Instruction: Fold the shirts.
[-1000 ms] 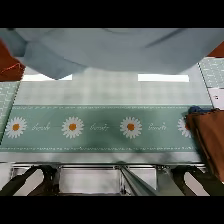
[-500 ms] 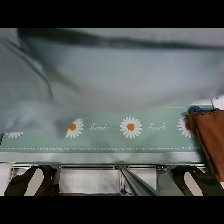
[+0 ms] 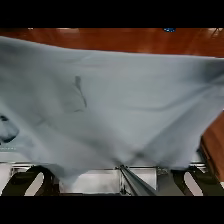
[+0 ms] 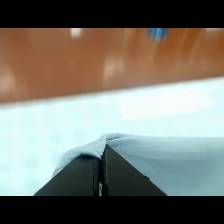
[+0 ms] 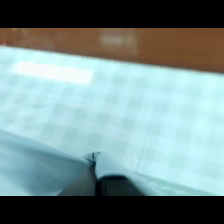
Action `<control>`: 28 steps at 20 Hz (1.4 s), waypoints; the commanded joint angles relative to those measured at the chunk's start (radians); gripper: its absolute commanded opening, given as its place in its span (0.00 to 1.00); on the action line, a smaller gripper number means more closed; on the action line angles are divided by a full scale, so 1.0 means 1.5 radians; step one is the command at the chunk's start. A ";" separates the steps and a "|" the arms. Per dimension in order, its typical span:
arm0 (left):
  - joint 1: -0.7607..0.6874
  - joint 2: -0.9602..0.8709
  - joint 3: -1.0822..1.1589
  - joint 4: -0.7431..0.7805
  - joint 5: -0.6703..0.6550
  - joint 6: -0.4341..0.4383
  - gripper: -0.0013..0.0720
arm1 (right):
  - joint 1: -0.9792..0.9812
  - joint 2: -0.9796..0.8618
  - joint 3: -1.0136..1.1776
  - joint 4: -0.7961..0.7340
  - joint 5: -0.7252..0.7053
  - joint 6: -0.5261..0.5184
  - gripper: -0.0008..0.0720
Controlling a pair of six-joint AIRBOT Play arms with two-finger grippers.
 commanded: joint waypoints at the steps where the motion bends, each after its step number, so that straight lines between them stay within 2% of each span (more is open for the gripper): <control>1: -0.009 -0.060 -0.220 0.024 0.183 -0.008 0.04 | 0.000 -0.079 -0.165 0.044 -0.132 -0.033 0.05; 3: 0.000 -0.149 -0.278 0.023 0.311 -0.026 0.04 | 0.000 -0.184 -0.189 0.052 -0.197 -0.056 0.05; 5: 0.004 -0.256 -0.275 0.023 0.433 -0.054 0.04 | 0.000 -0.300 -0.188 0.095 -0.289 -0.086 0.05; 6: 0.003 -0.308 -0.260 0.021 0.476 -0.058 0.04 | 0.000 -0.359 -0.179 0.123 -0.336 -0.090 0.05; 8: 0.003 -0.422 -0.201 -0.029 0.494 -0.058 0.04 | 0.000 -0.470 -0.132 0.192 -0.381 -0.100 0.05; 10: 0.002 -0.512 -0.142 -0.094 0.478 -0.058 0.04 | 0.000 -0.569 -0.066 0.258 -0.395 -0.107 0.05; 11: 0.002 -0.551 -0.113 -0.129 0.461 -0.058 0.07 | 0.000 -0.609 -0.034 0.282 -0.396 -0.106 0.12; 12: 0.002 -0.584 -0.085 -0.150 0.441 -0.058 0.28 | -0.001 -0.645 0.001 0.297 -0.393 -0.097 0.40; 13: 0.003 -0.606 -0.061 -0.150 0.418 -0.058 0.55 | -0.001 -0.671 0.030 0.306 -0.388 -0.092 0.57; 14: 0.009 -0.623 -0.038 -0.149 0.382 -0.058 0.71 | -0.005 -0.686 0.056 0.305 -0.370 -0.089 0.58; 17: 0.079 -0.631 0.011 -0.118 0.231 -0.059 0.71 | -0.052 -0.671 0.091 0.303 -0.298 -0.060 0.57; 19: 0.164 -0.628 0.023 -0.110 0.096 -0.063 0.71 | -0.109 -0.643 0.098 0.277 -0.183 -0.060 0.57; 21: 0.241 -0.624 0.010 -0.093 -0.046 -0.063 0.71 | -0.152 -0.606 0.092 0.161 -0.069 -0.056 0.57; 22: 0.267 -0.615 -0.020 -0.083 -0.103 -0.063 0.71 | -0.162 -0.582 0.073 0.087 -0.049 -0.033 0.57; 23: 0.284 -0.594 -0.068 -0.083 -0.121 -0.060 0.71 | -0.168 -0.549 0.037 -0.007 -0.049 0.021 0.57; 25: 0.302 -0.516 -0.208 -0.082 -0.069 -0.039 0.71 | -0.172 -0.470 -0.080 -0.134 -0.070 0.037 0.57; 26: 0.310 -0.474 -0.282 -0.082 -0.027 -0.032 0.71 | -0.178 -0.429 -0.153 -0.143 -0.098 0.039 0.57; 28: 0.330 -0.401 -0.423 -0.101 0.042 -0.026 0.71 | -0.203 -0.347 -0.304 -0.069 -0.155 0.007 0.57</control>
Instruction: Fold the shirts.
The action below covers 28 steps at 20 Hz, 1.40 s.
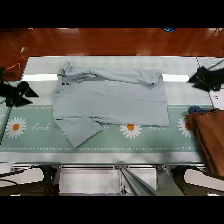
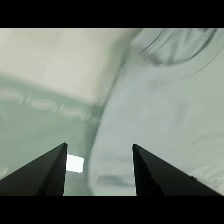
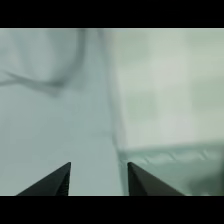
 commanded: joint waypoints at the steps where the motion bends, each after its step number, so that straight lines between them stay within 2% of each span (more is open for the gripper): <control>1: 0.052 0.107 -0.216 -0.055 0.068 0.049 0.71 | -0.044 0.137 -0.231 0.069 -0.044 -0.054 0.57; 2: 0.071 0.123 -0.261 -0.120 0.077 0.109 0.71 | -0.055 0.170 -0.285 0.182 -0.033 -0.136 0.57; 3: 0.089 0.131 -0.299 -0.170 0.078 0.160 0.71 | -0.060 0.203 -0.331 0.258 -0.025 -0.188 0.57; 5: 0.113 0.128 -0.345 -0.218 0.082 0.178 0.71 | -0.057 0.249 -0.380 0.261 -0.026 -0.191 0.57; 7: 0.111 0.114 -0.362 -0.222 0.092 0.191 0.71 | -0.058 0.274 -0.397 0.247 -0.016 -0.191 0.57; 10: 0.094 0.082 -0.362 -0.220 0.111 0.178 0.71 | -0.057 0.277 -0.397 0.245 -0.009 -0.186 0.57; 13: 0.043 0.056 -0.361 -0.222 0.150 0.178 0.71 | -0.057 0.277 -0.397 0.245 -0.015 -0.176 0.57; 16: -0.013 0.037 -0.357 -0.271 0.203 0.178 0.70 | -0.057 0.277 -0.397 0.245 -0.019 -0.169 0.57; 17: -0.030 0.031 -0.350 -0.279 0.205 0.178 0.64 | -0.058 0.277 -0.397 0.242 -0.026 -0.160 0.57; 18: -0.044 0.023 -0.339 -0.276 0.198 0.178 0.41 | -0.065 0.277 -0.397 0.236 -0.039 -0.149 0.57; 19: -0.053 0.016 -0.326 -0.274 0.187 0.179 0.06 | -0.081 0.277 -0.397 0.218 -0.054 -0.139 0.57; 21: -0.060 0.016 -0.310 -0.272 0.174 0.181 0.04 | -0.118 0.276 -0.397 0.112 -0.070 -0.099 0.57; 22: -0.060 0.016 -0.304 -0.271 0.168 0.181 0.04 | -0.131 0.274 -0.403 0.030 -0.063 -0.049 0.57; 23: -0.060 0.017 -0.300 -0.268 0.165 0.181 0.04 | -0.138 0.274 -0.421 -0.010 -0.049 -0.019 0.57; 28: -0.060 0.017 -0.300 -0.267 0.158 0.181 0.04 | -0.138 0.254 -0.507 0.083 -0.073 -0.058 0.57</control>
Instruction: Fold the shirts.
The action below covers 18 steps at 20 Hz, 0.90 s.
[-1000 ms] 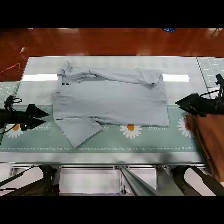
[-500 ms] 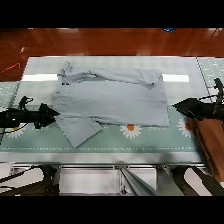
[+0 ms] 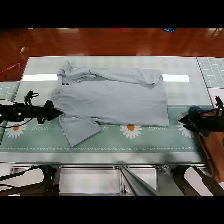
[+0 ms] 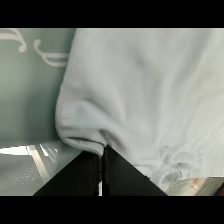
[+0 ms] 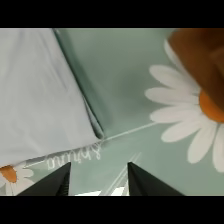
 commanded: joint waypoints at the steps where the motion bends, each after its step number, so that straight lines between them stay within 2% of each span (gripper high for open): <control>1: -0.002 -0.001 0.004 -0.004 -0.016 0.001 0.04 | 0.002 -0.036 -0.033 0.015 -0.014 0.001 0.57; 3: -0.002 -0.001 0.004 -0.004 -0.020 0.011 0.04 | 0.034 -0.088 -0.033 0.025 -0.029 -0.003 0.57; 9: -0.002 -0.001 0.004 -0.005 -0.020 0.010 0.04 | 0.154 -0.226 0.022 0.156 -0.127 -0.040 0.56; 10: -0.002 -0.001 0.004 -0.005 -0.020 0.010 0.04 | 0.179 -0.246 0.046 0.175 -0.141 -0.039 0.54; 11: -0.002 -0.001 0.004 -0.005 -0.020 0.010 0.04 | 0.204 -0.265 0.073 0.189 -0.148 -0.040 0.39; 12: -0.002 -0.001 0.006 -0.010 -0.021 0.010 0.04 | 0.227 -0.279 0.101 0.194 -0.146 -0.043 0.17; 13: -0.002 0.001 0.015 -0.015 -0.027 0.010 0.04 | 0.249 -0.287 0.135 0.194 -0.133 -0.062 0.05; 16: -0.002 0.031 0.097 -0.067 -0.070 0.021 0.04 | 0.274 -0.275 0.287 0.171 -0.041 -0.062 0.05; 18: -0.002 0.081 0.192 -0.140 -0.083 0.033 0.04 | 0.274 -0.244 0.422 0.131 0.002 -0.027 0.05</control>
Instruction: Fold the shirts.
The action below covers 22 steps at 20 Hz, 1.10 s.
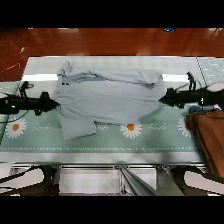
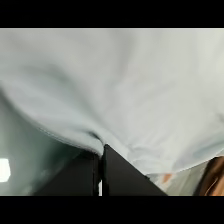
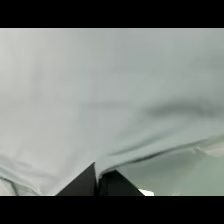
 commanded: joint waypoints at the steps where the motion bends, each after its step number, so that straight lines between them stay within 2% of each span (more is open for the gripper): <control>1: 0.001 0.071 0.142 -0.106 -0.024 0.014 0.04 | 0.018 0.037 0.226 -0.064 0.074 0.045 0.05; 3: 0.013 0.124 0.256 -0.150 -0.015 0.006 0.04 | 0.018 0.083 0.394 -0.123 0.085 0.077 0.05; 6: 0.036 0.200 0.433 -0.178 -0.005 0.006 0.04 | 0.018 0.161 0.580 -0.160 0.127 0.081 0.05; 9: 0.087 0.287 0.543 -0.167 0.000 -0.010 0.04 | 0.018 0.259 0.635 -0.217 0.126 0.093 0.05; 11: 0.139 0.357 0.566 -0.118 0.001 -0.012 0.04 | 0.018 0.325 0.636 -0.260 0.146 0.100 0.05; 13: 0.147 0.436 0.566 0.011 0.006 -0.066 0.04 | 0.018 0.382 0.636 -0.298 0.173 0.112 0.05; 14: 0.109 0.467 0.566 0.089 0.008 -0.085 0.04 | 0.018 0.407 0.636 -0.309 0.186 0.116 0.05; 17: -0.096 0.556 0.566 0.408 0.003 -0.159 0.04 | 0.018 0.459 0.636 -0.309 0.241 0.124 0.05; 19: -0.202 0.605 0.566 0.628 -0.031 -0.255 0.04 | 0.018 0.482 0.636 -0.310 0.279 0.136 0.05; 20: -0.243 0.621 0.566 0.695 -0.067 -0.283 0.04 | 0.018 0.489 0.636 -0.309 0.295 0.142 0.05; 22: -0.317 0.629 0.562 0.745 -0.161 -0.288 0.04 | 0.018 0.492 0.632 -0.307 0.331 0.155 0.05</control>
